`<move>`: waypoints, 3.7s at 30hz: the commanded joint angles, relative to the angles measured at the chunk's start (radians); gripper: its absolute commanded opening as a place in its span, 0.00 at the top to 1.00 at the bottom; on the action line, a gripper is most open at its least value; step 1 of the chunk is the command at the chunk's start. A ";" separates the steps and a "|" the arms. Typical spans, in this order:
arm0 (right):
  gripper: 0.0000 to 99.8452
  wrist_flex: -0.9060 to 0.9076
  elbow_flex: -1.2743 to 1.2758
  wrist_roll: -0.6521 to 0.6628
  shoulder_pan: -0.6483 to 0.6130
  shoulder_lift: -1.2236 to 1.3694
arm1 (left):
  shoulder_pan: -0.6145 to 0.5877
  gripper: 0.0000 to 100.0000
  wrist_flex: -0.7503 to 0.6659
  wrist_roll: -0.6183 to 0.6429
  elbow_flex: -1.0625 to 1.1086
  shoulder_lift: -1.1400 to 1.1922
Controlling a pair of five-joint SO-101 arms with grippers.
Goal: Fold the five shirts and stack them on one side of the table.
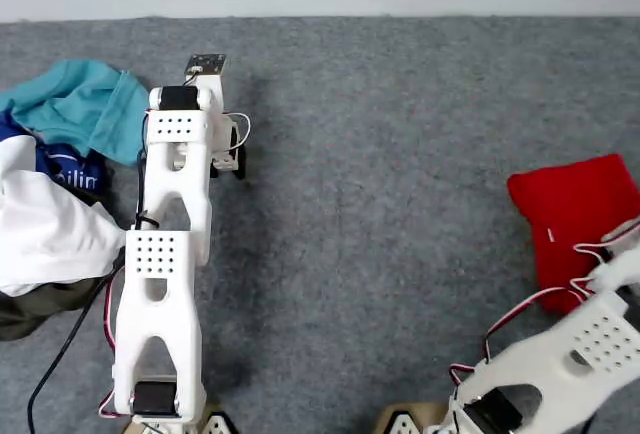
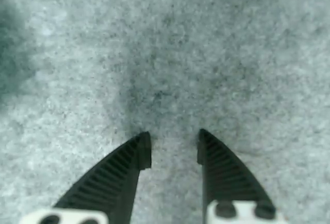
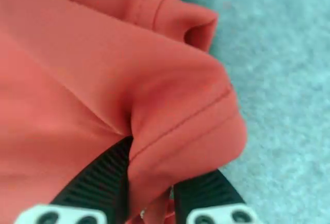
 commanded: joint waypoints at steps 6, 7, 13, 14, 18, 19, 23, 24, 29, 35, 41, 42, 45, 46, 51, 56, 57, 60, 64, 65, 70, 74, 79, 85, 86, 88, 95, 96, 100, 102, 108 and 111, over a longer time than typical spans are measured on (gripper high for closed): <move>0.83 0.156 -0.137 0.132 0.002 -0.028 | -0.063 0.88 0.023 -0.002 0.015 -0.008; 0.79 0.191 -0.161 0.130 -0.002 -0.028 | -0.063 0.88 0.023 -0.002 0.015 -0.008; 0.72 0.360 -0.299 0.135 0.001 -0.047 | -0.063 0.88 0.023 -0.002 0.016 -0.008; 0.72 0.387 -0.321 0.135 -0.004 -0.050 | -0.063 0.88 0.023 -0.002 0.016 -0.008; 0.72 0.456 -0.379 0.137 -0.042 -0.077 | -0.063 0.88 0.023 -0.002 0.016 -0.008; 0.72 0.453 -0.388 0.149 -0.068 -0.087 | -0.063 0.88 0.023 -0.002 0.016 -0.008; 0.72 0.400 -0.411 0.272 -0.216 -0.077 | -0.063 0.88 0.023 -0.002 0.016 -0.008; 0.72 0.380 -0.411 0.290 -0.255 -0.067 | -0.063 0.88 0.023 -0.002 0.016 -0.008; 0.72 0.298 -0.411 0.315 -0.392 0.033 | -0.063 0.88 0.023 -0.002 0.016 -0.008; 0.72 0.275 -0.416 0.313 -0.435 0.185 | -0.063 0.88 0.023 -0.002 0.016 -0.008; 0.72 0.283 -0.417 0.308 -0.437 0.242 | -0.063 0.88 0.023 -0.002 0.016 -0.008; 0.72 0.289 -0.417 0.308 -0.435 0.225 | -0.063 0.88 0.023 -0.002 0.016 -0.008; 0.72 0.334 -0.417 0.310 -0.435 0.125 | -0.064 0.88 0.023 -0.002 0.016 -0.008; 0.72 0.351 -0.417 0.313 -0.435 0.084 | -0.064 0.88 0.023 -0.002 0.016 -0.008; 0.72 0.424 -0.417 0.315 -0.440 -0.143 | -0.063 0.88 0.025 -0.002 0.008 -0.015; 0.72 0.453 -0.416 0.348 -0.463 -0.331 | -0.071 0.88 0.025 0.000 0.016 -0.196; 0.72 0.463 -0.416 0.388 -0.483 -0.358 | -0.077 0.88 0.025 0.000 0.024 -0.255; 0.72 0.473 -0.390 0.522 -0.562 -0.430 | -0.115 0.88 0.025 0.000 0.110 -0.453; 0.72 0.473 -0.334 0.582 -0.673 -0.476 | -0.250 0.88 0.025 0.000 0.344 -0.695; 0.72 0.470 -0.315 0.586 -0.687 -0.479 | -0.298 0.88 0.023 -0.002 0.410 -0.755; 0.72 0.446 -0.210 0.591 -0.742 -0.478 | -0.545 0.88 0.021 -0.052 0.668 -1.010; 0.72 0.450 -0.180 0.591 -0.789 -0.478 | -0.717 0.88 0.017 -0.181 0.782 -1.103; 0.72 0.453 -0.175 0.591 -0.834 -0.478 | -0.864 0.88 -0.196 -0.212 0.888 -1.085; 0.72 0.456 -0.175 0.591 -0.894 -0.479 | -0.818 0.88 -0.516 -0.204 1.030 -0.890; 0.72 0.456 -0.175 0.591 -0.898 -0.479 | -0.802 0.88 -0.532 -0.204 1.030 -0.853; 0.72 0.458 -0.169 0.591 -0.900 -0.479 | -0.760 0.88 -0.552 -0.207 1.029 -0.779; 0.72 0.453 -0.106 0.591 -0.898 -0.479 | -0.637 0.99 -0.554 -0.204 0.983 -0.661; 0.72 0.452 -0.097 0.591 -0.898 -0.479 | -0.624 0.99 -0.509 -0.204 0.958 -0.669; 0.72 0.447 -0.083 0.591 -0.898 -0.479 | -0.557 0.99 -0.270 -0.204 0.802 -0.733; 0.72 0.447 -0.083 0.591 -0.898 -0.479 | -0.523 0.99 -0.178 -0.189 0.722 -0.776; 0.72 0.447 -0.083 0.591 -0.898 -0.479 | -0.316 0.99 0.023 -0.152 0.550 -0.922; 0.72 0.449 -0.083 0.591 -0.894 -0.483 | -0.155 0.99 0.021 -0.149 0.547 -0.990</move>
